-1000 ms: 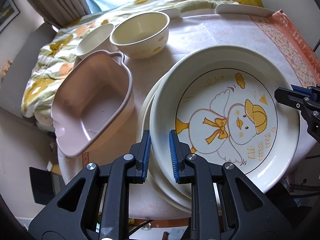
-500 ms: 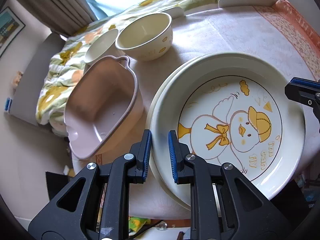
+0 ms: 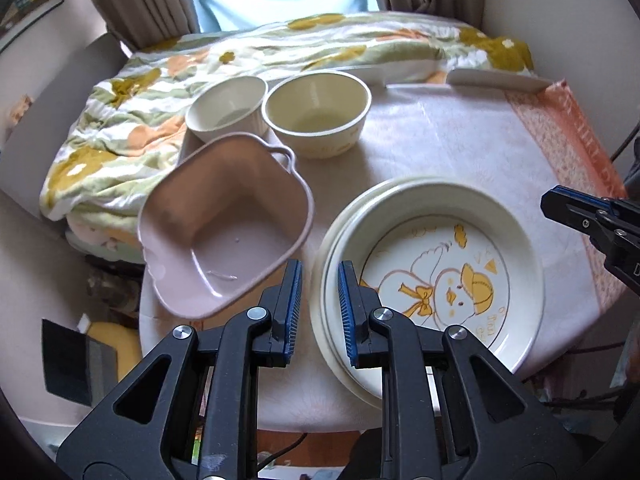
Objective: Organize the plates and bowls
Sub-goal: 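Open both grippers and move them to the pink square basin, then grasp the rim of the pink square basin with both grippers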
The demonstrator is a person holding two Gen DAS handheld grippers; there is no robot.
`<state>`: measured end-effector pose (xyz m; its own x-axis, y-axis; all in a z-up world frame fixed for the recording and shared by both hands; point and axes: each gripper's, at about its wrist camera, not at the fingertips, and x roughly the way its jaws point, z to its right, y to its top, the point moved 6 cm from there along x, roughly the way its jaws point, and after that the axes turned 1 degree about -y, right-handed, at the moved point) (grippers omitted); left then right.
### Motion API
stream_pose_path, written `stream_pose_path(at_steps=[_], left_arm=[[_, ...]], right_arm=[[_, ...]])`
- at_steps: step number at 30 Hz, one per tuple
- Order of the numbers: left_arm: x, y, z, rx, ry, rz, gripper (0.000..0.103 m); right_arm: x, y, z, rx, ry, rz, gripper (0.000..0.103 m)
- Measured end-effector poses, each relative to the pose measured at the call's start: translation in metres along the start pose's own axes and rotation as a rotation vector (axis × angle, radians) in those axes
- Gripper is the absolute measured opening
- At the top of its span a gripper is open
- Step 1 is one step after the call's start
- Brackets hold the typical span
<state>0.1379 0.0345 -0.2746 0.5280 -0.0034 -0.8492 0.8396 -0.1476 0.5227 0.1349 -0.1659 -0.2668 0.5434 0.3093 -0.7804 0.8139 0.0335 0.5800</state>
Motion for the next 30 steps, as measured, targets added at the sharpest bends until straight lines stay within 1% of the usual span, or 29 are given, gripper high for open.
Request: stream_pose_path(at_steps=[1,2,3,4,5,6,8,10,11,13,14,15,17,18,19,20,21,22,23,24,25,26,27,28,29,30], left_arm=[[-0.007,0.004,-0.006,-0.019,-0.003,0.017,0.035],[-0.015,0.008,-0.014,-0.038,0.006,0.038,0.070],[-0.025,0.011,-0.022,-0.054,0.020,0.072,0.099],[-0.037,0.013,-0.029,-0.069,0.029,0.117,0.103],[-0.048,0.015,-0.038,-0.080,0.032,0.162,0.103],[-0.054,0.017,-0.044,-0.088,0.031,0.180,0.103],[-0.063,0.018,-0.063,-0.131,0.032,0.192,0.103],[-0.066,0.016,-0.086,-0.203,0.019,0.190,0.103],[-0.066,0.014,-0.099,-0.245,0.010,0.183,0.103],[-0.061,0.008,-0.122,-0.333,-0.018,0.172,0.103],[-0.057,0.004,-0.130,-0.373,-0.030,0.167,0.103],[-0.051,0.000,-0.138,-0.415,-0.045,0.161,0.103],[-0.038,-0.009,-0.151,-0.487,-0.072,0.142,0.103],[-0.030,-0.013,-0.155,-0.519,-0.088,0.131,0.103],[-0.023,-0.017,-0.157,-0.550,-0.103,0.125,0.103],[-0.016,-0.019,-0.159,-0.577,-0.111,0.121,0.100],[-0.009,-0.021,-0.159,-0.598,-0.115,0.114,0.095],[0.000,-0.022,-0.159,-0.614,-0.115,0.098,0.091],[0.009,-0.023,-0.158,-0.623,-0.111,0.076,0.083],[0.019,-0.023,-0.156,-0.626,-0.111,0.051,0.078],[0.029,-0.024,-0.153,-0.628,-0.119,0.027,0.076],[0.038,-0.024,-0.152,-0.631,-0.122,0.009,0.071],[0.046,-0.024,-0.151,-0.640,-0.114,-0.003,0.067],[0.054,-0.024,-0.152,-0.654,-0.108,-0.014,0.066],[0.060,-0.024,-0.153,-0.670,-0.110,-0.019,0.060],[0.065,-0.024,-0.154,-0.685,-0.111,-0.025,0.052]], right_arm=[[-0.004,0.008,-0.004,0.002,0.016,0.014,0.011],[-0.008,0.015,-0.007,0.002,0.025,0.029,0.014],[-0.012,0.023,-0.012,0.000,0.036,0.047,0.028],[-0.016,0.030,-0.017,-0.005,0.049,0.064,0.062],[-0.019,0.037,-0.022,-0.013,0.060,0.085,0.084],[-0.022,0.044,-0.027,-0.026,0.068,0.106,0.103],[-0.024,0.056,-0.039,-0.064,0.080,0.144,0.103],[-0.017,0.067,-0.051,-0.096,0.106,0.129,0.103],[-0.012,0.072,-0.057,-0.109,0.122,0.106,0.103],[0.002,0.080,-0.072,-0.145,0.138,0.019,0.103],[0.009,0.084,-0.079,-0.159,0.150,-0.011,0.103],[0.015,0.086,-0.085,-0.165,0.151,-0.019,0.103],[0.033,0.087,-0.094,-0.177,0.124,-0.037,0.103],[0.046,0.085,-0.099,-0.181,0.137,-0.077,0.103],[0.059,0.082,-0.104,-0.175,0.176,-0.119,0.103],[0.071,0.080,-0.106,-0.164,0.210,-0.150,0.103],[0.083,0.077,-0.110,-0.158,0.231,-0.180,0.103],[0.096,0.075,-0.113,-0.160,0.236,-0.209,0.101],[0.106,0.072,-0.115,-0.169,0.241,-0.230,0.098],[0.117,0.070,-0.119,-0.187,0.250,-0.253,0.092],[0.127,0.068,-0.124,-0.207,0.256,-0.278,0.085],[0.136,0.067,-0.129,-0.224,0.261,-0.302,0.082],[0.145,0.065,-0.133,-0.239,0.271,-0.323,0.075],[0.151,0.064,-0.137,-0.252,0.282,-0.338,0.070],[0.158,0.062,-0.141,-0.269,0.288,-0.352,0.067],[0.163,0.061,-0.143,-0.287,0.289,-0.362,0.060]])
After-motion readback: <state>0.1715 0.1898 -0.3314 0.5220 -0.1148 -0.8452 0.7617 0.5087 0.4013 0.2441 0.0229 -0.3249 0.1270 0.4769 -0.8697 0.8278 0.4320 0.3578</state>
